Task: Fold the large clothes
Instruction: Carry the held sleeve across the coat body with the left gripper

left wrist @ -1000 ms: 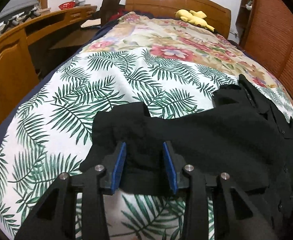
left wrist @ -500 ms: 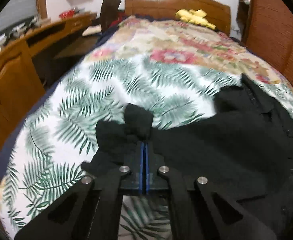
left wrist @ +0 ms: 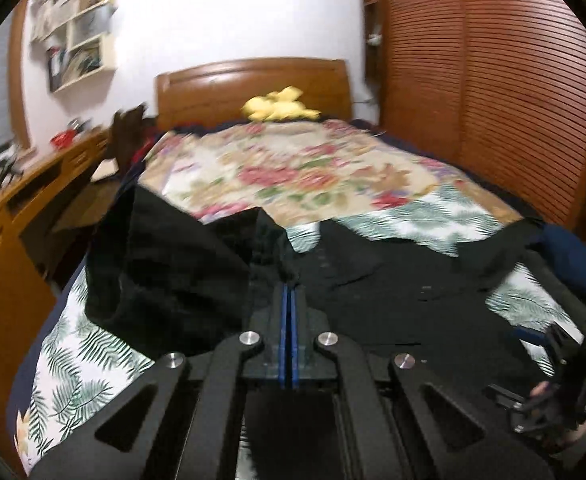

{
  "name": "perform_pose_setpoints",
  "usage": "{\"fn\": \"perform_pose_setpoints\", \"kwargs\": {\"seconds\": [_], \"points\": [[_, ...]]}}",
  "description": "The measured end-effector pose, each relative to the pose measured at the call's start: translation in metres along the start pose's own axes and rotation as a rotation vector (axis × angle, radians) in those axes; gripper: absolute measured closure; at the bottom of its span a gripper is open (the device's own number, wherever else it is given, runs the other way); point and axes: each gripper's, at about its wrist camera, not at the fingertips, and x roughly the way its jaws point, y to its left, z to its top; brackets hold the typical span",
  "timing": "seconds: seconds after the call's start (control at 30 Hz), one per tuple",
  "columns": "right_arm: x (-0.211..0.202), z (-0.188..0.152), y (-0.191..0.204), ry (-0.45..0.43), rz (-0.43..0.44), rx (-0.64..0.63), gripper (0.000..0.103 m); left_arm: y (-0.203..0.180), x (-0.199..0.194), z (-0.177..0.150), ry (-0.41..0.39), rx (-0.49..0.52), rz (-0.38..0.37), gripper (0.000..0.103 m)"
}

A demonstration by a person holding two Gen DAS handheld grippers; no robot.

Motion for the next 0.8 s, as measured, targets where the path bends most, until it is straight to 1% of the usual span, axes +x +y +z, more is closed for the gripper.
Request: {"fn": "perform_pose_setpoints", "kwargs": {"seconds": [0.07, 0.17, 0.2, 0.3, 0.4, 0.5, 0.57, 0.63, 0.73, 0.8], "points": [[-0.014, -0.003, -0.009, -0.013, -0.021, 0.009, 0.0, -0.021, -0.012, 0.002, -0.013, 0.03, -0.026, 0.103], [-0.03, -0.01, -0.02, -0.023, -0.045, 0.021, 0.0, -0.042, -0.026, 0.001, -0.02, 0.059, -0.031, 0.103], [-0.034, -0.014, -0.023, -0.023, -0.055, 0.02, 0.0, -0.05, -0.029, -0.002, -0.007, 0.072, -0.035, 0.103], [-0.035, -0.025, -0.029, -0.001, -0.101, 0.003, 0.0, -0.07, -0.033, -0.012, 0.036, 0.089, -0.096, 0.103], [-0.031, -0.032, -0.037, 0.026, -0.108, 0.021, 0.0, -0.082, -0.039, -0.027, 0.067, 0.091, -0.143, 0.101], [-0.032, -0.034, -0.041, 0.035, -0.114, 0.03, 0.0, -0.097, -0.05, -0.044, 0.061, 0.1, -0.179, 0.095], [-0.038, -0.034, -0.041, 0.028, -0.117, 0.03, 0.0, -0.103, -0.063, -0.056, 0.04, 0.104, -0.197, 0.085], [-0.043, -0.033, -0.044, 0.019, -0.12, 0.03, 0.0, -0.108, -0.073, -0.063, 0.02, 0.1, -0.212, 0.078], [-0.049, -0.03, -0.049, 0.006, -0.119, 0.044, 0.0, -0.11, -0.085, -0.078, -0.007, 0.078, -0.247, 0.072], [-0.053, -0.029, -0.053, -0.004, -0.113, 0.059, 0.0, -0.113, -0.09, -0.09, -0.025, 0.072, -0.233, 0.07]]}}
